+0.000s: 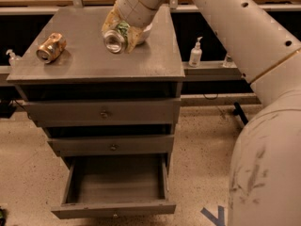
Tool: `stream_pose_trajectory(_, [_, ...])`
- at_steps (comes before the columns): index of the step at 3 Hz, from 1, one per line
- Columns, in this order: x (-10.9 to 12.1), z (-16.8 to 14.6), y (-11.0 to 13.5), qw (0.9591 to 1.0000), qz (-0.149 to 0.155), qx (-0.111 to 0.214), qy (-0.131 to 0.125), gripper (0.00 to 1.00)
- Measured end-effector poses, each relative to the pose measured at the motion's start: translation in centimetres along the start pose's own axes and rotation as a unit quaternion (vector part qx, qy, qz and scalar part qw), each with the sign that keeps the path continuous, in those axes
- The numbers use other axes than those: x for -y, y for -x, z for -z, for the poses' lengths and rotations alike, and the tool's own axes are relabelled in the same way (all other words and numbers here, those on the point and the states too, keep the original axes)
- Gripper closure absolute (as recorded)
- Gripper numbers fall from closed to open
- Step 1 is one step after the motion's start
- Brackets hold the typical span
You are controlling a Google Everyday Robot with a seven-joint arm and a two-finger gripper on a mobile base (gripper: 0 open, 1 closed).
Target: Place green can into bottom drawer
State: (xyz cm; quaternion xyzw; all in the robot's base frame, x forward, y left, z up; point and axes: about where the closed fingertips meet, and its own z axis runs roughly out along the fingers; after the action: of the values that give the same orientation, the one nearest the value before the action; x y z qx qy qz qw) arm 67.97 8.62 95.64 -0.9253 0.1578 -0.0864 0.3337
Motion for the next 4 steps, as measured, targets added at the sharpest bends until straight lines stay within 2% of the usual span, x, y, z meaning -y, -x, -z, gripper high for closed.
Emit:
stream_pose_trajectory(1, [-0.4,-0.2,-0.2,1.0,-0.001,-0.003,-0.001,1.0])
stream_pose_trajectory(2, [-1.9,-1.0,0.7,0.9982,0.0,-0.012,-0.058,1.0])
stream_pose_trajectory(3, [-1.4,-0.5,6.2,0.9887,0.034,0.019,-0.145,1.0])
stream_pose_trajectory(4, [-1.7,-0.9,10.1,0.9761,0.043,0.039,-0.21,1.0])
